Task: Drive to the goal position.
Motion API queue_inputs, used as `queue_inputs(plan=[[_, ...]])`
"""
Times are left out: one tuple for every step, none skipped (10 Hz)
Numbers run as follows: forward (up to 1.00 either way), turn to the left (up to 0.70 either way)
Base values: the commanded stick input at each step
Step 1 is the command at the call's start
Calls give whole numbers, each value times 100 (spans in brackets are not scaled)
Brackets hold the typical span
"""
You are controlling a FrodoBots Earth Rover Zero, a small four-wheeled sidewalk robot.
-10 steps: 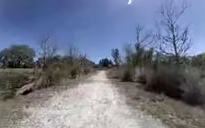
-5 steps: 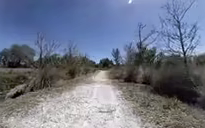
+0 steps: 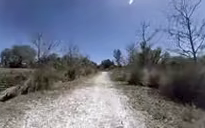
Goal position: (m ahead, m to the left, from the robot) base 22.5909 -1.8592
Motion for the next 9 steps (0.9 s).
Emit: queue_inputs(plan=[[70,0],[70,0],[70,0],[70,0],[70,0],[70,0],[70,0],[70,0],[70,0]])
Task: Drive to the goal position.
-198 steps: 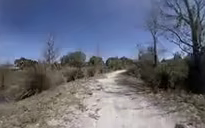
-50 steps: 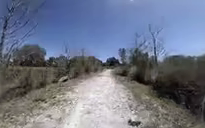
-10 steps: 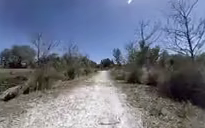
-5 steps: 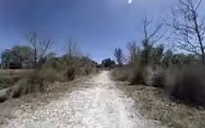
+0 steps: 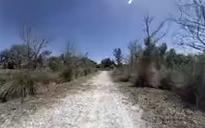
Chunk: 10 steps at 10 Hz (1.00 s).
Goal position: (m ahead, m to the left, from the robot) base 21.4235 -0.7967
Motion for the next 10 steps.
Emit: queue_inputs(plan=[[70,0],[70,0],[70,0],[70,0],[70,0],[70,0],[70,0],[70,0],[70,0],[70,0]])
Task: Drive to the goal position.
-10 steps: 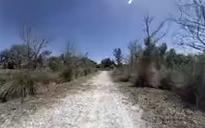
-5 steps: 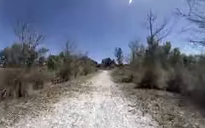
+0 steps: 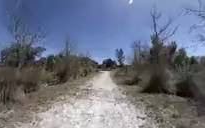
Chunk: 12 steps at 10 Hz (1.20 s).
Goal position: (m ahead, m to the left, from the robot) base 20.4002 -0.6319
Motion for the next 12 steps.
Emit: queue_inputs(plan=[[70,0],[70,0],[70,0],[70,0],[70,0],[70,0],[70,-34],[70,-35],[70,-35],[70,-21],[70,-5],[70,0]])
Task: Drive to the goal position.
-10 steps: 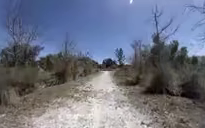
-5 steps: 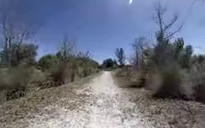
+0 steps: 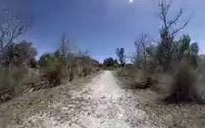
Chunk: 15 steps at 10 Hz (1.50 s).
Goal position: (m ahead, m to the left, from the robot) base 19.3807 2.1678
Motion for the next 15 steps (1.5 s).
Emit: queue_inputs(plan=[[70,0],[70,0],[70,0],[70,0],[70,0],[70,0],[70,0],[70,0],[70,0],[70,0],[70,0],[70,1],[70,17],[70,33],[70,0]])
